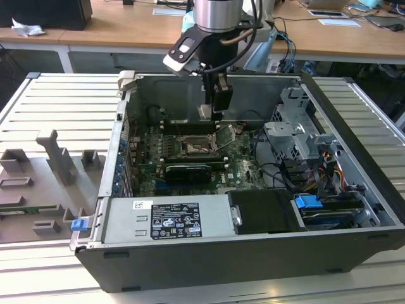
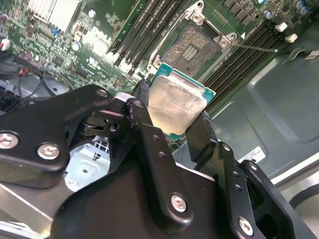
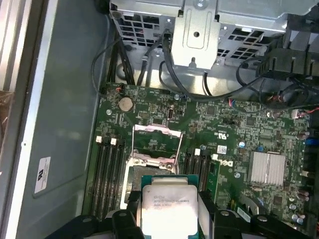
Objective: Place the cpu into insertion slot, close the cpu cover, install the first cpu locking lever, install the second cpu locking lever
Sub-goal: 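Place the cpu into insertion slot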
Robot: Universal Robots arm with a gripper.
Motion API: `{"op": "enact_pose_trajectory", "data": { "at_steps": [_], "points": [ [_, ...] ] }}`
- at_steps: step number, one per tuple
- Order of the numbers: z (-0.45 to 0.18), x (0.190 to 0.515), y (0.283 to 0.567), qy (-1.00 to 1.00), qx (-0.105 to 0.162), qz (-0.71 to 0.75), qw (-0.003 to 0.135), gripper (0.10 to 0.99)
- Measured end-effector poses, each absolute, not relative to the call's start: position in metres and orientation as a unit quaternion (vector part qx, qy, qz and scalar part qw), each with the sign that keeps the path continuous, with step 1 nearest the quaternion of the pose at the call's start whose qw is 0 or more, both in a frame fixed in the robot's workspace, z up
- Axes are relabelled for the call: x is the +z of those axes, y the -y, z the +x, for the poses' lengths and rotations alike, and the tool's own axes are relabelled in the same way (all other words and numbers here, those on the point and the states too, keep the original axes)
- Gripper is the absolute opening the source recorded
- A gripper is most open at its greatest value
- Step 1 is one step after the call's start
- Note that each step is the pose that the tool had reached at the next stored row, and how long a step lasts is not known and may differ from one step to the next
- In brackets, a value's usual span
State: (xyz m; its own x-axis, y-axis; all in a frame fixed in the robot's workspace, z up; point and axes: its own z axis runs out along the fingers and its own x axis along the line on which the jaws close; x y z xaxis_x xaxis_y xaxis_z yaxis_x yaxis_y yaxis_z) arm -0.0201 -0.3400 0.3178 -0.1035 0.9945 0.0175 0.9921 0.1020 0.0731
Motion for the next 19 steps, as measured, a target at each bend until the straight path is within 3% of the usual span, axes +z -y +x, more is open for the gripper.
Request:
{"op": "enact_pose_trajectory", "data": {
  "at_steps": [19],
  "points": [
    [-0.035,0.288,0.338,-0.717,0.031,0.696,0.017,0.537]
  ]
}}
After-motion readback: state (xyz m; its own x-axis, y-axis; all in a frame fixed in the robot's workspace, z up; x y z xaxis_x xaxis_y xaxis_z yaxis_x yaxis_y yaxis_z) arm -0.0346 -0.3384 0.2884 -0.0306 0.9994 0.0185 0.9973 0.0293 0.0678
